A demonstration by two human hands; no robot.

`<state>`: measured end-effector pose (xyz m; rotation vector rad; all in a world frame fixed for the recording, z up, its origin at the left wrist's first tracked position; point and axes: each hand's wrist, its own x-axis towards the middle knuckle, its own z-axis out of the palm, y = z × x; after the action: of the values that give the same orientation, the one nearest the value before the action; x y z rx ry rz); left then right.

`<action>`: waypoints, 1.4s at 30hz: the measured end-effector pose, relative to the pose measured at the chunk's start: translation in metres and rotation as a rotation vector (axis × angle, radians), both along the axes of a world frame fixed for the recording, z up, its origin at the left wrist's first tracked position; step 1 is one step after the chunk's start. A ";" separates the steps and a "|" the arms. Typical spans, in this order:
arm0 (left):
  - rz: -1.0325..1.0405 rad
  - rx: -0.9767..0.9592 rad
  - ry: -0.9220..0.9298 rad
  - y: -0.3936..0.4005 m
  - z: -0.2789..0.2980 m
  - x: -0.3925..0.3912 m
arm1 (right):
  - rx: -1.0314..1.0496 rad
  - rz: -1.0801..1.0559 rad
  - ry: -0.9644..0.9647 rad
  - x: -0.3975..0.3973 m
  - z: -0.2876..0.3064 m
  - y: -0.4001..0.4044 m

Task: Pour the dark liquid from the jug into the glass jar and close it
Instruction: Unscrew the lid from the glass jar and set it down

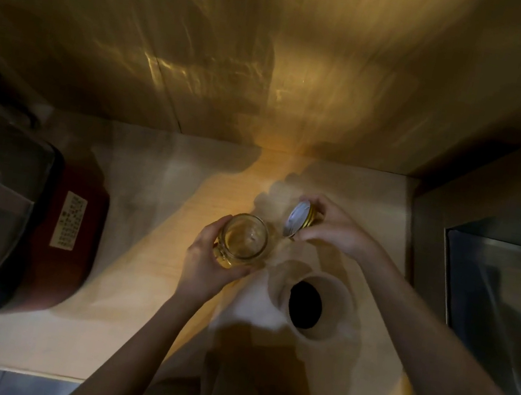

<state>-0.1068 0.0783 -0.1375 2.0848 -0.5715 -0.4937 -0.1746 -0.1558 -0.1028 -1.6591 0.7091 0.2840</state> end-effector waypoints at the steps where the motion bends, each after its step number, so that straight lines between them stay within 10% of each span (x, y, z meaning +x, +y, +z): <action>1: 0.004 -0.002 -0.001 0.000 0.000 0.000 | -0.013 0.007 0.013 0.001 -0.006 -0.001; 26: -0.047 -0.006 0.043 0.000 0.008 0.000 | -0.851 0.590 0.094 0.009 -0.051 0.011; 42: -0.078 0.025 0.081 -0.005 0.008 -0.004 | -0.228 -0.178 -0.095 -0.050 0.036 0.038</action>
<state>-0.1108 0.0734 -0.1298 2.0622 -0.6039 -0.6302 -0.2248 -0.1178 -0.0668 -1.7970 0.8356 -0.0032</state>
